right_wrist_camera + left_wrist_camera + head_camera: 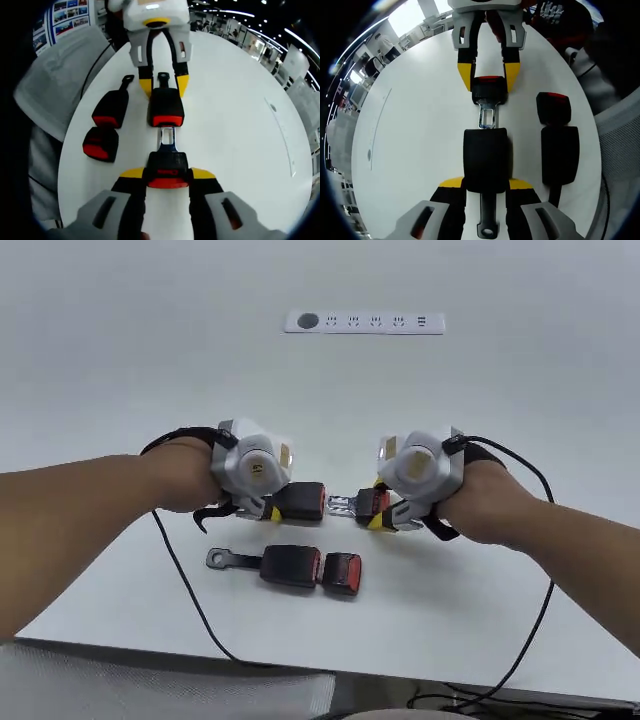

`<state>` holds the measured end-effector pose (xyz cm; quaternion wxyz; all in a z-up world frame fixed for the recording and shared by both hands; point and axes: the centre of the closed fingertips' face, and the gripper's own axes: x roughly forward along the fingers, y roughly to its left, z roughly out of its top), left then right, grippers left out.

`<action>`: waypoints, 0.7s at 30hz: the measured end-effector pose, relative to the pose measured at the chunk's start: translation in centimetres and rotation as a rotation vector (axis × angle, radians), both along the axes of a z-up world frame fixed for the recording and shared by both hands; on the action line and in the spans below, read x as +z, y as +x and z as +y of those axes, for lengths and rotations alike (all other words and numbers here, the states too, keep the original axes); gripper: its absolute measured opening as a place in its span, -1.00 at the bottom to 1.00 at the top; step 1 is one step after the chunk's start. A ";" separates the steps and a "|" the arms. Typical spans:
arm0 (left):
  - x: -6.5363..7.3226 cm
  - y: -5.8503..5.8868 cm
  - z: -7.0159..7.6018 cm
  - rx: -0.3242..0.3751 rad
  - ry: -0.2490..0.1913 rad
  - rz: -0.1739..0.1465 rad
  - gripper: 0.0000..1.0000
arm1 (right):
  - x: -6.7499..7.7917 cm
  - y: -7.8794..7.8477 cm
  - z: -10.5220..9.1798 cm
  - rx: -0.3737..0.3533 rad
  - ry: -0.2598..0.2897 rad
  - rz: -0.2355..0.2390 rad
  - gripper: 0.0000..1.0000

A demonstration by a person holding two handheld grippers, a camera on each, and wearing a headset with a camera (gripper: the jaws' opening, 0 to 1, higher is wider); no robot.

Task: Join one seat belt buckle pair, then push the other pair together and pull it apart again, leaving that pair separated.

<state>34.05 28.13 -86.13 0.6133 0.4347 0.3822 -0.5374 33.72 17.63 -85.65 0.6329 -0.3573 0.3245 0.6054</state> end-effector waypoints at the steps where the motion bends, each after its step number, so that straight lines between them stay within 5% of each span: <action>1: 0.0 0.0 0.0 -0.001 -0.001 0.000 -0.39 | 0.0 0.1 0.3 0.001 -0.004 -0.001 -0.35; 10: 0.0 -0.1 0.1 0.003 -0.008 0.011 -0.39 | 0.0 -0.1 1.0 0.016 -0.034 -0.024 -0.35; 21: 0.1 0.0 -0.1 -0.023 -0.006 0.001 -0.40 | -0.1 0.3 1.4 0.011 0.015 -0.023 -0.37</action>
